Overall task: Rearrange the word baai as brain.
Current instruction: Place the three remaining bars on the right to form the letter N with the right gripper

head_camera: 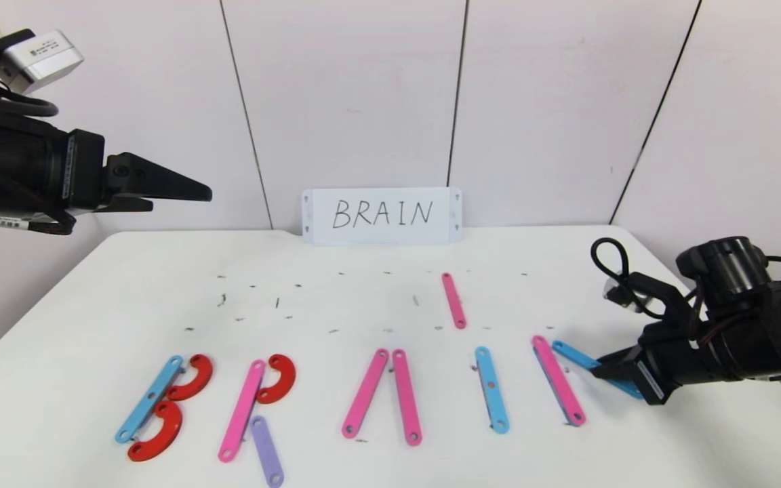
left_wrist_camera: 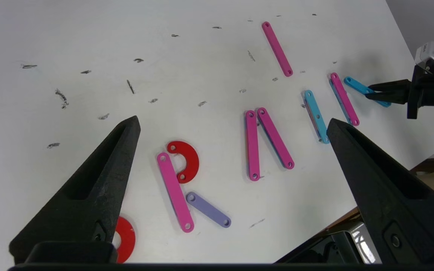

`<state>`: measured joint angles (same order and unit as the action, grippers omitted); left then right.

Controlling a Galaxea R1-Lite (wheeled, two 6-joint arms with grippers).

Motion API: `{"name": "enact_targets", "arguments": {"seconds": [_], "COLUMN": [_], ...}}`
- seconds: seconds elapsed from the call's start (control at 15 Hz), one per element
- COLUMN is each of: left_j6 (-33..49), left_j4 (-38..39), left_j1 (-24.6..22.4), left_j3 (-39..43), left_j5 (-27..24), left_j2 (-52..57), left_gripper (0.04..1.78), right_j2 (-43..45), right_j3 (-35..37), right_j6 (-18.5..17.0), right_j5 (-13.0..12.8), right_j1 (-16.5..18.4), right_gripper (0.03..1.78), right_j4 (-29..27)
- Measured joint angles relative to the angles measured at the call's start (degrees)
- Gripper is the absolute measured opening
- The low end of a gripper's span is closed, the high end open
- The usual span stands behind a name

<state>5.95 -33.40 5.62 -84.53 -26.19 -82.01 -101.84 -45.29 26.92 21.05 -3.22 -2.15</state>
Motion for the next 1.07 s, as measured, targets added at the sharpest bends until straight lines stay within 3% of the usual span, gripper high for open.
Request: {"name": "enact_targets", "arguments": {"seconds": [1.07], "left_j6": [-0.05], "left_j4": [0.09], "left_j1": [0.18], "left_j3": [0.16], "left_j5": [0.06], "left_j2": [-0.18], "left_gripper": [1.73], "right_j2": [-4.17], "right_j3": [-1.46], "right_j6": [3.01], "right_j5": [0.27], "right_j1": [1.55], "right_gripper": [0.27], "right_j4": [-0.09]}}
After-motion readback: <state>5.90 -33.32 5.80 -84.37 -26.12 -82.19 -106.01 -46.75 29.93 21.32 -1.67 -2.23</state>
